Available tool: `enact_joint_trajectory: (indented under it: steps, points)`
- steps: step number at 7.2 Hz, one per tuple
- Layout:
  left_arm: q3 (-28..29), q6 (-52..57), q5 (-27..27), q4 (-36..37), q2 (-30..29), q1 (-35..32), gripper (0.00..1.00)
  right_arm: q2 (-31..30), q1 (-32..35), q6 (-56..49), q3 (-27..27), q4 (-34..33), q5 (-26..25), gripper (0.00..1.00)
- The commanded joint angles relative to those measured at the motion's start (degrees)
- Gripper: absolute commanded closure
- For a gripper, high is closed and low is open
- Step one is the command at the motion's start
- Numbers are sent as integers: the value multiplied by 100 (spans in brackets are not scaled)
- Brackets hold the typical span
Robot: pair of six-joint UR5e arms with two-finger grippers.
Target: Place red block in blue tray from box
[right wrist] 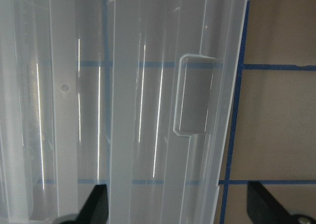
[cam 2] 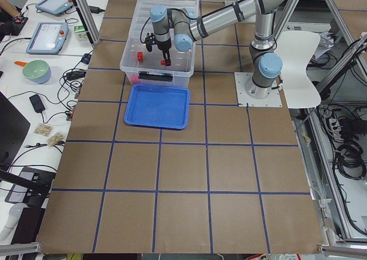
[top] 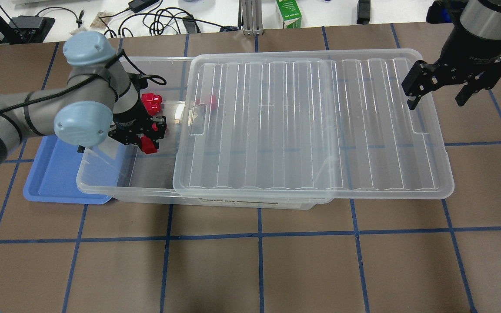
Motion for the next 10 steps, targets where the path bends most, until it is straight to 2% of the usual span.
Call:
enact_joint_trajectory:
  steps: [1, 3, 4, 5, 6, 7, 10]
  points:
    - [955, 134, 45, -1276, 258, 67, 100, 1, -1, -13, -1, -14, -1, 0]
    - [1161, 878, 403, -1307, 232, 172, 100, -8, -36, -213, -36, 12, -27, 0]
    - [1222, 1274, 450, -1298, 188, 486, 100, 36, -54, -319, -1, -40, -19, 0]
    - [1232, 1835, 441, -1255, 92, 950, 100, 175, -289, -338, 16, -588, -106, 0]
    - [1223, 2502, 441, -1176, 30, 1286, 100, 377, -666, -338, 8, -707, -2, 0]
    - [1136, 3109, 441, -984, -83, 1533, 100, 501, -930, -338, 16, -734, -18, 0]
    - [768, 4244, 371, 323, -759, 2123, 100, 748, -959, -785, 130, -743, -106, 0]
